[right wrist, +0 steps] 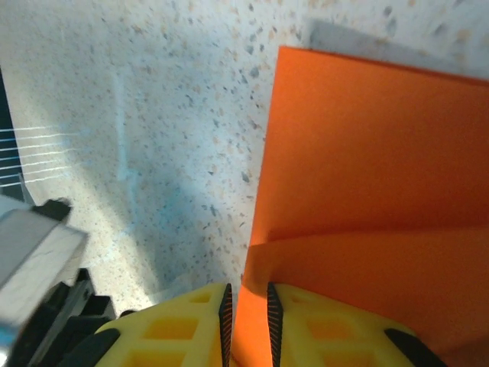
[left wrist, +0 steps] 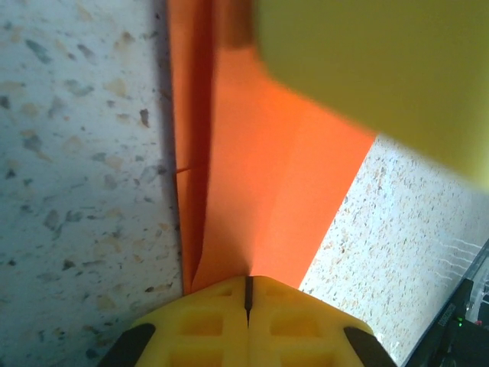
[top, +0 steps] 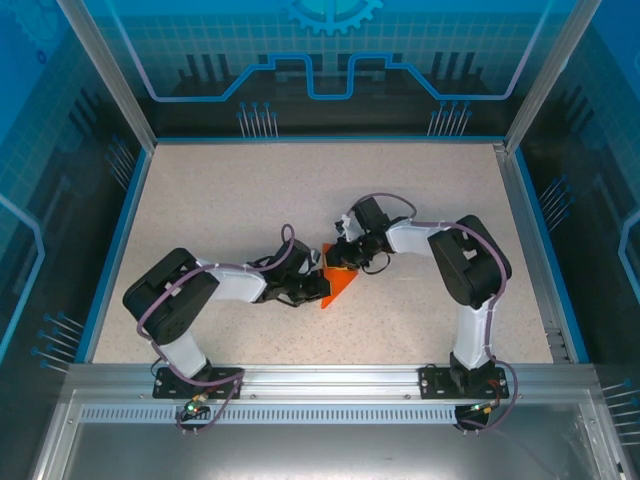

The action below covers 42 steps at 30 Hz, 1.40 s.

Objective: Fold a paper plane with a square sheet of paper (pick it up from the middle)
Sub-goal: Fourth fold the wing at the center of the table.

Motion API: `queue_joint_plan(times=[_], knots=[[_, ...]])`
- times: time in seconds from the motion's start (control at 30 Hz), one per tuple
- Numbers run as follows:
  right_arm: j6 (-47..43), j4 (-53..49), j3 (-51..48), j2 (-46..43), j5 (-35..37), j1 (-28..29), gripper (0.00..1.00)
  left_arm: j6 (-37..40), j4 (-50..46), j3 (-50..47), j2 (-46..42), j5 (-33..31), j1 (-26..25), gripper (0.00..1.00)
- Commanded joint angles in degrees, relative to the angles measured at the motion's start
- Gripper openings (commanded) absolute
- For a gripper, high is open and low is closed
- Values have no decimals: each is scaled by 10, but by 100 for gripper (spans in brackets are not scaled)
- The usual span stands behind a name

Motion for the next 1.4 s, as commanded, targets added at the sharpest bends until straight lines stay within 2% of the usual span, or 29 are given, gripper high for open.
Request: queue_joint_plan(times=[0.0, 0.17, 0.4, 0.5, 0.57, 0.63, 0.77, 1.03, 1.37], knots=[[-23, -27, -2, -45, 4, -14, 23, -4, -118, -52, 39, -55, -18, 0], [-29, -21, -27, -52, -19, -2, 22, 14, -122, -50, 28, -52, -18, 0], [-28, -11, -24, -13, -25, 25, 21, 28, -127, -46, 27, -48, -18, 0], [-32, -36, -3, 10, 17, 25, 20, 33, -135, -44, 31, -50, -19, 0], [-43, -66, 12, 23, 76, 24, 19, 31, -135, -50, 30, -55, -19, 0], [-52, -59, 13, 40, 89, 15, 19, 28, -129, -58, 29, -58, -18, 0], [-45, -37, 18, 54, 50, -20, 20, 27, -124, -68, 36, -59, -18, 0], [-62, -69, 75, 62, 57, -33, 22, 37, -129, -78, 41, -65, -18, 0], [-71, -63, 121, 105, 34, -81, 23, 55, -133, -87, 36, -66, -18, 0]])
